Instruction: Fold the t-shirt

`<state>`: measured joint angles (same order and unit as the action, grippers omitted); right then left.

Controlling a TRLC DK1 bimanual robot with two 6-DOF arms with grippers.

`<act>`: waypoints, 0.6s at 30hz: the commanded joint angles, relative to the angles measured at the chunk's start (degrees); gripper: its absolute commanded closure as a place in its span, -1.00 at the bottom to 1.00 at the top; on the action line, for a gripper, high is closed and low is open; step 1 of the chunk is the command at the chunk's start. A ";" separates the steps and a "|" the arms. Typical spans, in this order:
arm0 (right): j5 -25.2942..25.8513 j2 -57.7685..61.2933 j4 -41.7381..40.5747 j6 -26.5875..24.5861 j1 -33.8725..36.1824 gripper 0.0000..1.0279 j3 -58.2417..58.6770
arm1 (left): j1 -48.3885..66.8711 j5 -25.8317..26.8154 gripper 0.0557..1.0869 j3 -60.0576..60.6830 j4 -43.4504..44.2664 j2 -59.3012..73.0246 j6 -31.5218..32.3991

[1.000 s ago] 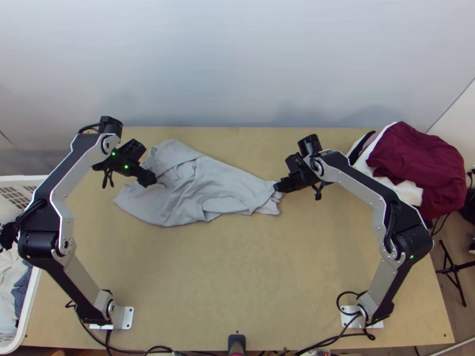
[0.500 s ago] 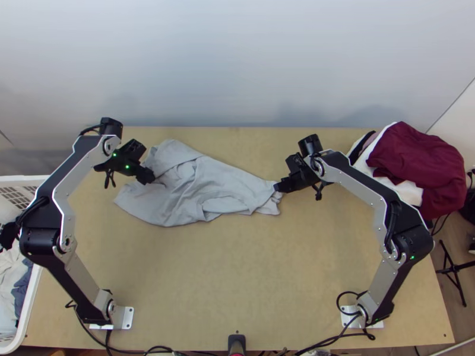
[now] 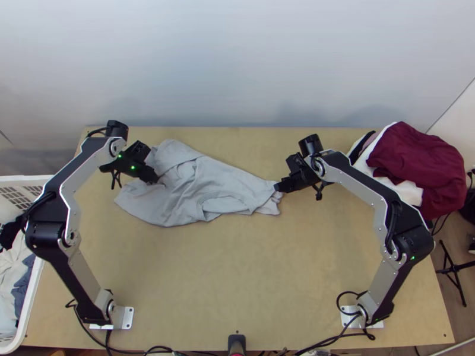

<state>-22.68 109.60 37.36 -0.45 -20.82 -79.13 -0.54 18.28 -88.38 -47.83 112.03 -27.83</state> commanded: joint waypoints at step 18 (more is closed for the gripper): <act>0.00 -15.12 8.78 -0.08 2.10 0.94 -10.95 | -15.55 11.16 0.92 -33.61 -20.19 -3.04 6.57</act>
<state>-22.74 99.94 41.65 -0.43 -19.92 -84.77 -10.09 25.87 -111.55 -61.06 111.09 -21.41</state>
